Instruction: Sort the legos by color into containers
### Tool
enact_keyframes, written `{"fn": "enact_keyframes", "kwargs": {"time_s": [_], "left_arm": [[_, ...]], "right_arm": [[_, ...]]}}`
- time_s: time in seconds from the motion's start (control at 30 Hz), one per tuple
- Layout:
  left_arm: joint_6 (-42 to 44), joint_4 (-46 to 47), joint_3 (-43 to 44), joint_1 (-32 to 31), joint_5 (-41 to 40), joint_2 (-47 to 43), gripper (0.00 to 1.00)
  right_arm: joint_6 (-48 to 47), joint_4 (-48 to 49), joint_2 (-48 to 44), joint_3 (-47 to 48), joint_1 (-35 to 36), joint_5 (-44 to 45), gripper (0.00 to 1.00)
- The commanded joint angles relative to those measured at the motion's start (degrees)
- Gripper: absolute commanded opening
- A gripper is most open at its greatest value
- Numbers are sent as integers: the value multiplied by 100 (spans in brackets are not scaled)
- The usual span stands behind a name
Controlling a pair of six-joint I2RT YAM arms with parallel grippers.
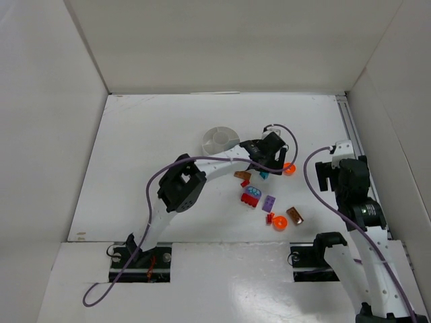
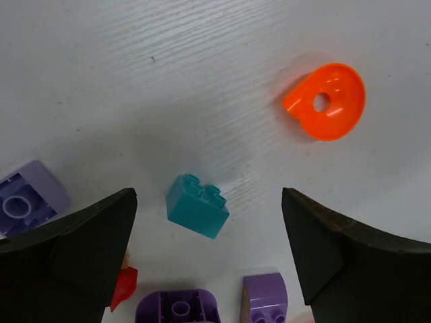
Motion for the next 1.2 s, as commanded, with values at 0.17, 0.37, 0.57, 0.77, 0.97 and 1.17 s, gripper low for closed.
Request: {"fn": "enact_keyframes", "kwargs": {"time_s": [0.17,0.37,0.57,0.77,0.97,1.17], "left_arm": [[-242,-384,575,13,-369,299,80],[-294,-446,594,13,-431,423,63],[-294,-393,593,-40,-379,475,29],[-5,-122,462,-40,-273,-41,13],[321,362,-407,-40,-360,-1122,9],[382,547,-1269,-40,-1177,-2275,9]], "right_arm": [[-43,85,-182,106,-16,153,99],[-43,85,-182,53,-16,153,99],[-43,85,-234,53,-16,153,99],[-43,137,-296,53,-16,153,99],[-96,190,-349,0,-16,91,99],[-201,243,-182,0,-16,-23,99]]}}
